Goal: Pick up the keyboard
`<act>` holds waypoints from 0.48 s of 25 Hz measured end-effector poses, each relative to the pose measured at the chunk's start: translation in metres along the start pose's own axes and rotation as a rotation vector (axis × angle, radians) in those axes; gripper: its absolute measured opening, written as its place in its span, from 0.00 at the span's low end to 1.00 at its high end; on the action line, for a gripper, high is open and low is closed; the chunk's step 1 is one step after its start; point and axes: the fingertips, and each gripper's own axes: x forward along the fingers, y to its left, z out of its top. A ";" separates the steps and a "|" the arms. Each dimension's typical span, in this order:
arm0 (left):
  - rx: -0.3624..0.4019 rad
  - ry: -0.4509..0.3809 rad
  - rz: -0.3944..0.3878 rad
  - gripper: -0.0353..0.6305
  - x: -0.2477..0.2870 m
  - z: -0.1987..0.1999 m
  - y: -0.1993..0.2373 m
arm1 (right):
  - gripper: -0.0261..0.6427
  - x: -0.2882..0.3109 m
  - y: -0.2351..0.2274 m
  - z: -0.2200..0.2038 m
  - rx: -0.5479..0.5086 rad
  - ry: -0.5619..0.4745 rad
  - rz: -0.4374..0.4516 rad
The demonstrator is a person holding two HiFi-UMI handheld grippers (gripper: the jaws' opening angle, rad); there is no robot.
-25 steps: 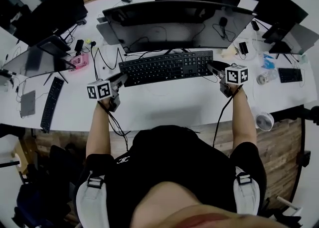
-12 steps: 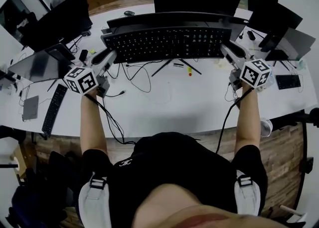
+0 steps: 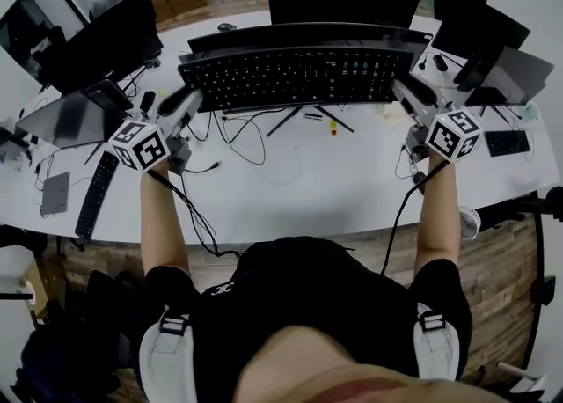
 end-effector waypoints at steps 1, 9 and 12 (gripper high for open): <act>0.004 0.000 -0.002 0.31 -0.001 0.001 -0.001 | 0.23 -0.002 0.001 0.000 0.000 -0.005 -0.003; 0.023 -0.020 -0.020 0.31 -0.006 0.012 -0.006 | 0.23 -0.008 0.009 0.010 -0.021 -0.038 0.004; 0.023 -0.018 -0.020 0.31 -0.005 0.008 -0.007 | 0.23 -0.009 0.006 0.004 -0.013 -0.030 0.002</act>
